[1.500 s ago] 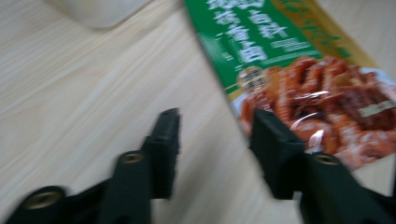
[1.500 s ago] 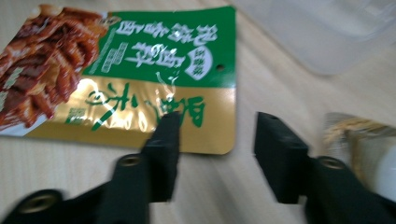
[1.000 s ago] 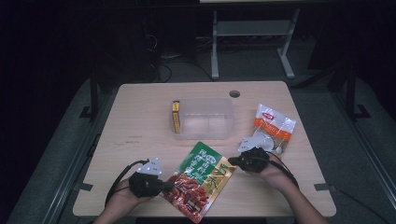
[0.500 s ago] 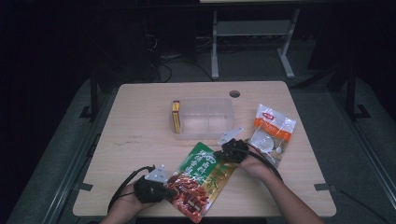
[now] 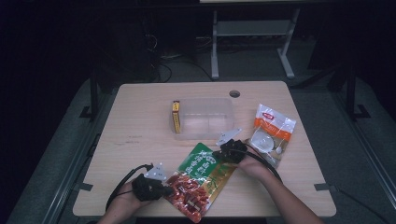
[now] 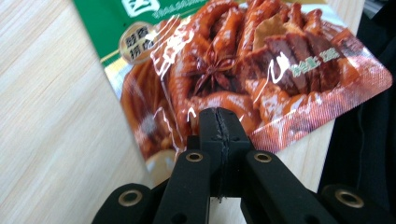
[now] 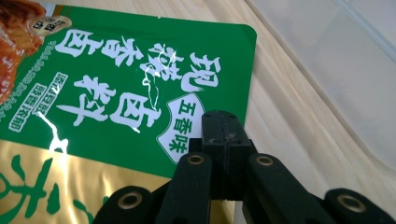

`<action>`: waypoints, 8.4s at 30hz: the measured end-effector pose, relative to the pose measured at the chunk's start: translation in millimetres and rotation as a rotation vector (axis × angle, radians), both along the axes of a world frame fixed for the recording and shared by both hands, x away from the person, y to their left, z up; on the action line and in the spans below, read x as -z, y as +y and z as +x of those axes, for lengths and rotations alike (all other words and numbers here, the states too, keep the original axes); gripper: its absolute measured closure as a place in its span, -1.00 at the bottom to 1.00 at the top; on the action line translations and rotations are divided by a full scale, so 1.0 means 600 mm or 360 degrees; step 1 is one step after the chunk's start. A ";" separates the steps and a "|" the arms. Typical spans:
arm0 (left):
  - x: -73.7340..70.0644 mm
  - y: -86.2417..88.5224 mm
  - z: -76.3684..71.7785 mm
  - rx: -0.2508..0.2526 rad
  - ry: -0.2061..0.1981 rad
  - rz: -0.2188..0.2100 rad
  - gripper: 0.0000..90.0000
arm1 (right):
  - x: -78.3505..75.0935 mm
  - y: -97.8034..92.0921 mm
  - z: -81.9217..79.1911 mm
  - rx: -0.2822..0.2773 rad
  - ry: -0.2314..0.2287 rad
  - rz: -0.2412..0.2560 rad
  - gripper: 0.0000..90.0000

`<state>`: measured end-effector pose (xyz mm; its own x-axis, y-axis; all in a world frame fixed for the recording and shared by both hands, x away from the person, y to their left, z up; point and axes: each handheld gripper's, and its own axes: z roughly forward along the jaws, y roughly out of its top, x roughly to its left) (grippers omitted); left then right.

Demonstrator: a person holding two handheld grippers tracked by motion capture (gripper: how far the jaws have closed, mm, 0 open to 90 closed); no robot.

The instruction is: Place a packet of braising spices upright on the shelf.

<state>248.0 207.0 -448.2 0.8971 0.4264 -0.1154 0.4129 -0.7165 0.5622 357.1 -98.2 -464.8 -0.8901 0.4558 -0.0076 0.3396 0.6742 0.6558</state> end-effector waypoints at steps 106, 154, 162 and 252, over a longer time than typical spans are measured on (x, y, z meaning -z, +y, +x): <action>0.016 -0.065 0.101 0.0182 -0.0120 -0.0114 0.99 | -0.023 -0.157 -0.123 0.0280 0.0101 0.0337 -0.65; -0.098 0.010 0.069 0.0202 -0.0488 -0.0369 1.00 | -0.102 -0.041 -0.031 -0.0144 0.0248 0.0562 0.29; -0.099 0.009 0.065 0.0251 -0.0473 -0.0392 1.00 | -0.094 -0.046 -0.026 -0.0188 0.0321 0.0618 0.68; -0.032 0.086 0.067 -0.0142 -0.0347 -0.0365 -0.55 | -0.255 -0.104 -0.041 -0.0171 0.0040 0.0690 1.00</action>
<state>288.0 258.7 -429.2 0.8717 0.4893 -0.0270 0.3205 -0.5275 0.7868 332.4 -160.3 -312.0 -0.9301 0.3170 0.1857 0.3019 0.3715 0.8780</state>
